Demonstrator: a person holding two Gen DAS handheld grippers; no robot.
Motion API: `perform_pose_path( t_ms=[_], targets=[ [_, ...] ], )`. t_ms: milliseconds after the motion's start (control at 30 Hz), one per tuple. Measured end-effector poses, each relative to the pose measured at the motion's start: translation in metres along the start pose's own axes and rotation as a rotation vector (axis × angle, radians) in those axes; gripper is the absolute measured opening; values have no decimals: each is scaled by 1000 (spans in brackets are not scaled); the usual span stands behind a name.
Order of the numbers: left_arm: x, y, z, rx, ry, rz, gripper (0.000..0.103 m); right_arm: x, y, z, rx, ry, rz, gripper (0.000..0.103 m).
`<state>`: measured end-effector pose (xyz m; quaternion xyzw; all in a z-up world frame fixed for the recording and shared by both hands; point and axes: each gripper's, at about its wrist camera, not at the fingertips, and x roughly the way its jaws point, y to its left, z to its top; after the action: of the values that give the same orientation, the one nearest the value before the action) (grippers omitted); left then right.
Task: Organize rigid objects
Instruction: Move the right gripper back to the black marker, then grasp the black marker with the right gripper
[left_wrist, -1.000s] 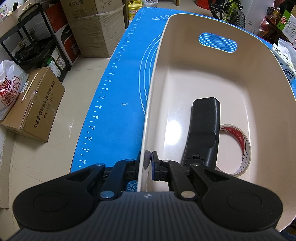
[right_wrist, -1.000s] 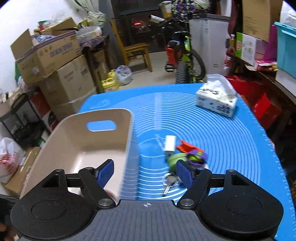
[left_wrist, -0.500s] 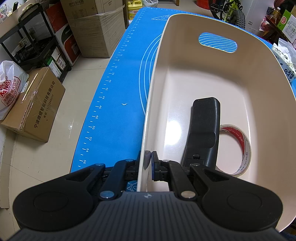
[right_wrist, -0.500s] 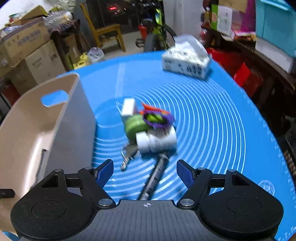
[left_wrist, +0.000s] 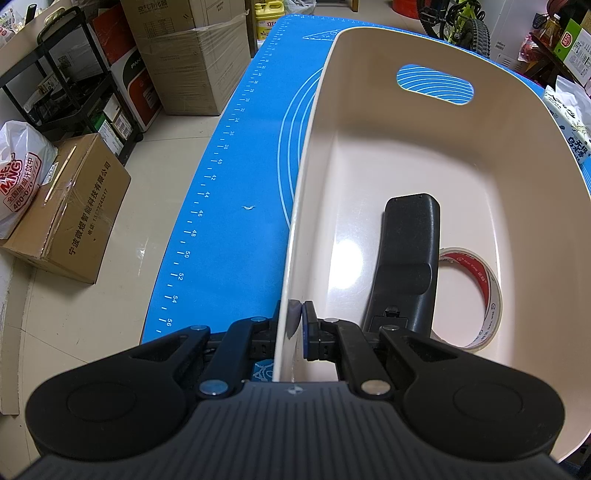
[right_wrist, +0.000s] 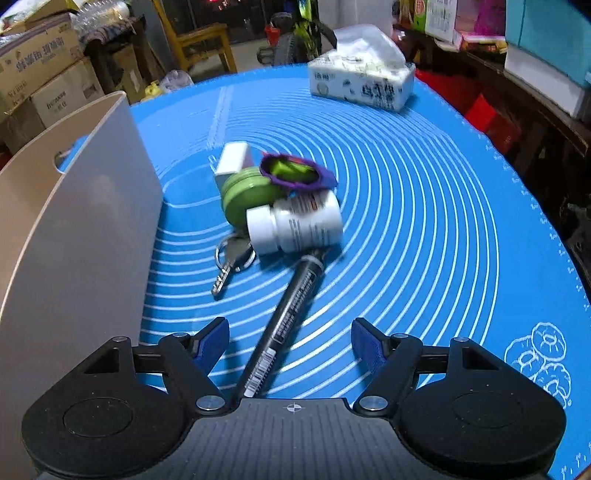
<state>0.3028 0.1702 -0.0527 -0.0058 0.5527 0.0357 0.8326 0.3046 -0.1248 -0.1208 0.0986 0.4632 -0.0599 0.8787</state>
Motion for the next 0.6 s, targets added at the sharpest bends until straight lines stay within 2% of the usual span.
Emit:
perform_pose_path(
  t_ms=[167, 367, 467, 567, 600],
  targets=[
    [0, 0, 0, 0, 0, 0, 9, 2, 4, -3, -38, -19, -20, 77],
    [0, 0, 0, 0, 0, 1, 9, 0, 6, -5, -58, -35, -39, 66],
    [0, 0, 0, 1, 0, 1, 9, -1, 7, -6, -69, -39, -56, 59],
    [0, 0, 0, 0, 0, -1, 9, -2, 8, -6, -84, -48, -67, 46],
    [0, 0, 0, 0, 0, 0, 9, -2, 8, -6, -88, -52, -63, 39]
  ],
)
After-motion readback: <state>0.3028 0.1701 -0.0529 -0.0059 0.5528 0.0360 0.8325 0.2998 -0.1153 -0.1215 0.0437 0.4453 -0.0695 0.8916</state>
